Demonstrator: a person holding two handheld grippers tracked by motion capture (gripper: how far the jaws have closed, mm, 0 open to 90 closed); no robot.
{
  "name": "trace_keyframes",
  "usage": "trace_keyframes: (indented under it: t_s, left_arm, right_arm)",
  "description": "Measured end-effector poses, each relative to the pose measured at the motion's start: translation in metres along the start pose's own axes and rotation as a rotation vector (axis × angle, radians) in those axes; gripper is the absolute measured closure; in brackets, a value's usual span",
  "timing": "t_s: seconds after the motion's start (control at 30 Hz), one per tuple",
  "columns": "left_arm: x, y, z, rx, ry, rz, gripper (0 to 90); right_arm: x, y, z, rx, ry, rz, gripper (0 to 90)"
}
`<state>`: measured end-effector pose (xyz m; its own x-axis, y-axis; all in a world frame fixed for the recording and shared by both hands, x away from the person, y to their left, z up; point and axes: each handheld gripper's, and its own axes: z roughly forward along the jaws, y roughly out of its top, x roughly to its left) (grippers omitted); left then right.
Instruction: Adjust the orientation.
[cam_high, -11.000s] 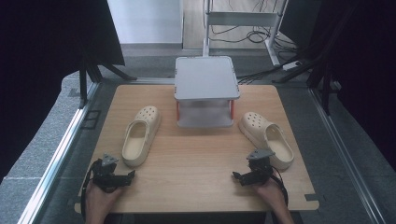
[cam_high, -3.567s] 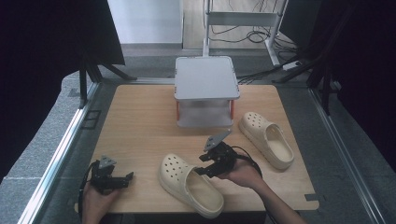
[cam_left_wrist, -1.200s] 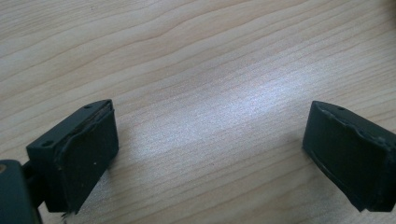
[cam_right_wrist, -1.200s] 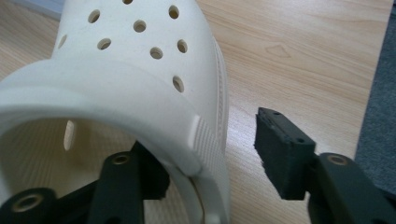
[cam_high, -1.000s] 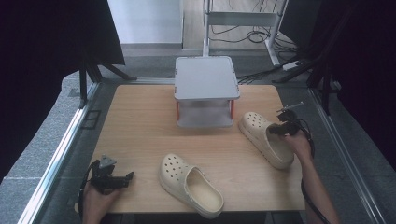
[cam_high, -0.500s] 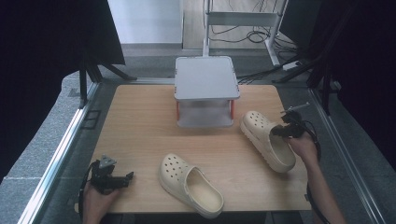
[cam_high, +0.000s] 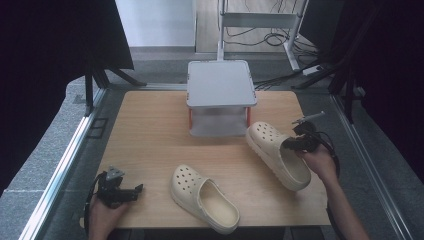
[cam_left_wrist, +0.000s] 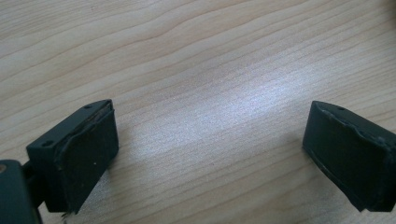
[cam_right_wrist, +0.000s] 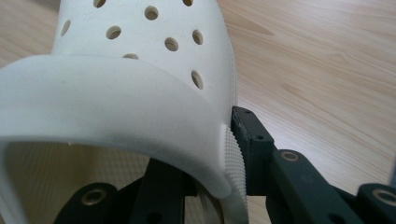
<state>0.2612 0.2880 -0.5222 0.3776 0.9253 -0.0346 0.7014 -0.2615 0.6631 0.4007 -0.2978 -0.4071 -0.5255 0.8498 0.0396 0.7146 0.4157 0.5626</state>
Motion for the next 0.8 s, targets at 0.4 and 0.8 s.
trace_keyframes:
  t_s: [0.4, 0.8]
  left_arm:
    - [0.000, 0.000, 0.000, 0.000, 0.000, 0.000, 3.3]
    - [0.000, 0.000, 0.000, 0.000, 0.000, 0.000, 3.4]
  right_arm:
    - [0.079, 0.027, 0.021, 0.009, 0.060, -0.151, 73.3]
    - [0.145, 0.041, 0.056, 0.032, 0.076, -0.250, 73.4]
